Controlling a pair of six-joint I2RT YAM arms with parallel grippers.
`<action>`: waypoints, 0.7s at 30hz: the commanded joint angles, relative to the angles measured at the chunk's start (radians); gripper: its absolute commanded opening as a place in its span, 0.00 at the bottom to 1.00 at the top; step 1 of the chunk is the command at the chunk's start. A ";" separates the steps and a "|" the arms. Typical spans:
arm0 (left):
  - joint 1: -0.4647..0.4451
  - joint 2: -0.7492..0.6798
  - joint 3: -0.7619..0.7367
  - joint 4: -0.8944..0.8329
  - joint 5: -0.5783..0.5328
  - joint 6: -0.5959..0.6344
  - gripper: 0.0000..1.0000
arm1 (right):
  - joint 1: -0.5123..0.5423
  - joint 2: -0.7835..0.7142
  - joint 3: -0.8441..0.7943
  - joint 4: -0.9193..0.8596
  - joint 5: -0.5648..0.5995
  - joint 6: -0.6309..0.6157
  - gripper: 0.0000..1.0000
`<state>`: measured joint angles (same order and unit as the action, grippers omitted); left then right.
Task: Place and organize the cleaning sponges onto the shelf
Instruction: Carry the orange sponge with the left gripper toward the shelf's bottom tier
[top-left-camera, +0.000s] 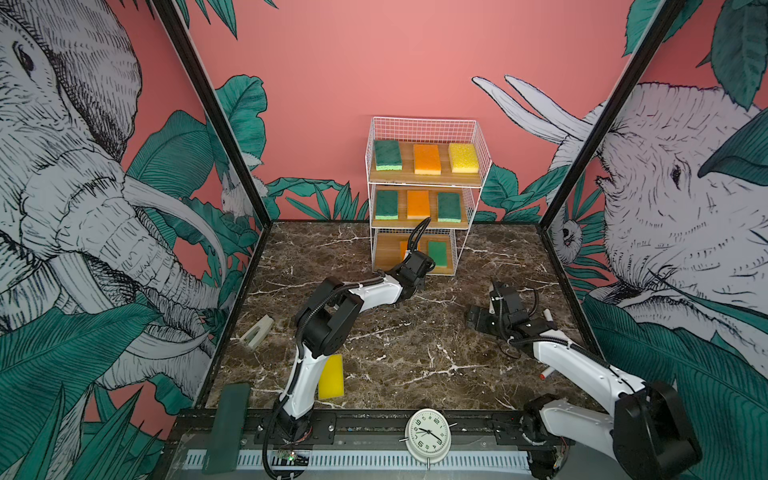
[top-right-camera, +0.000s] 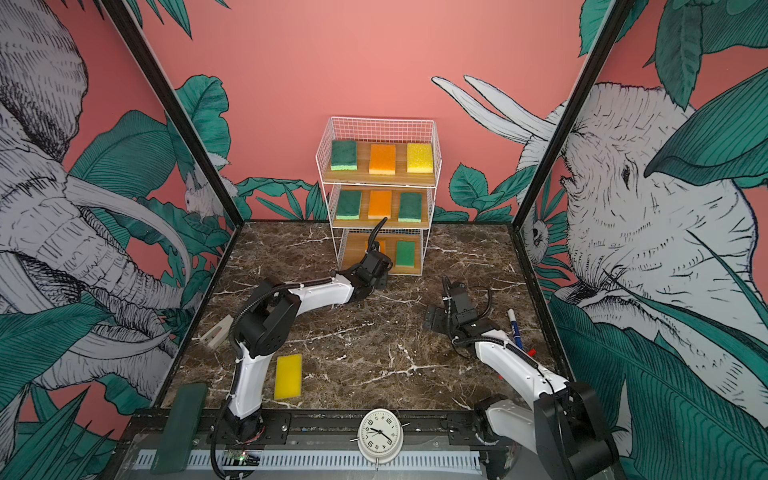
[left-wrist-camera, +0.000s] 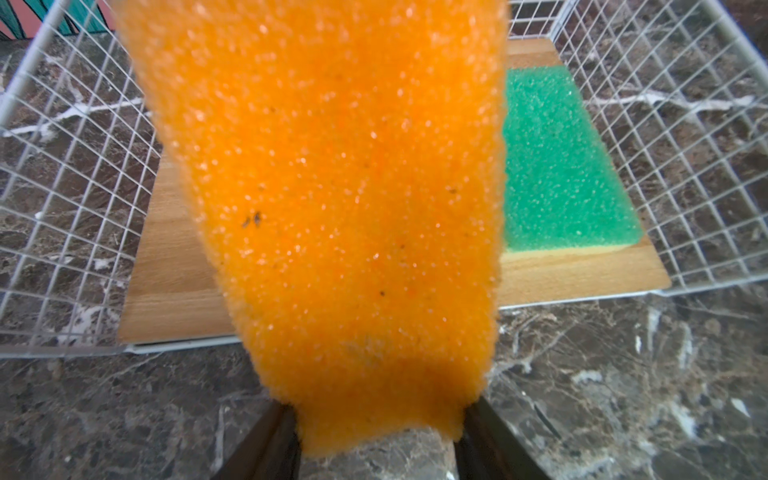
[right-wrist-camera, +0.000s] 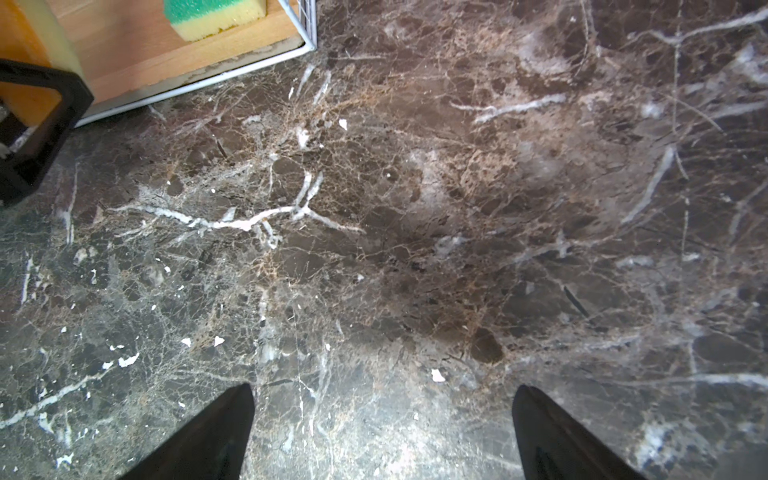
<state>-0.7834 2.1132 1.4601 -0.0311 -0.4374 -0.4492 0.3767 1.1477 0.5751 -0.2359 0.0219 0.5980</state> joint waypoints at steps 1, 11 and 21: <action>-0.001 0.001 0.013 0.070 -0.032 0.013 0.55 | -0.004 -0.016 -0.006 0.037 -0.001 -0.007 0.99; -0.001 0.046 0.042 0.112 -0.038 0.026 0.56 | -0.004 -0.023 -0.018 0.049 -0.006 -0.004 0.99; -0.001 0.103 0.080 0.146 -0.043 0.028 0.56 | -0.004 -0.039 -0.022 0.049 -0.008 -0.006 0.99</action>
<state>-0.7834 2.2086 1.5002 0.0841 -0.4683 -0.4252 0.3767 1.1278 0.5732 -0.2058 0.0139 0.5980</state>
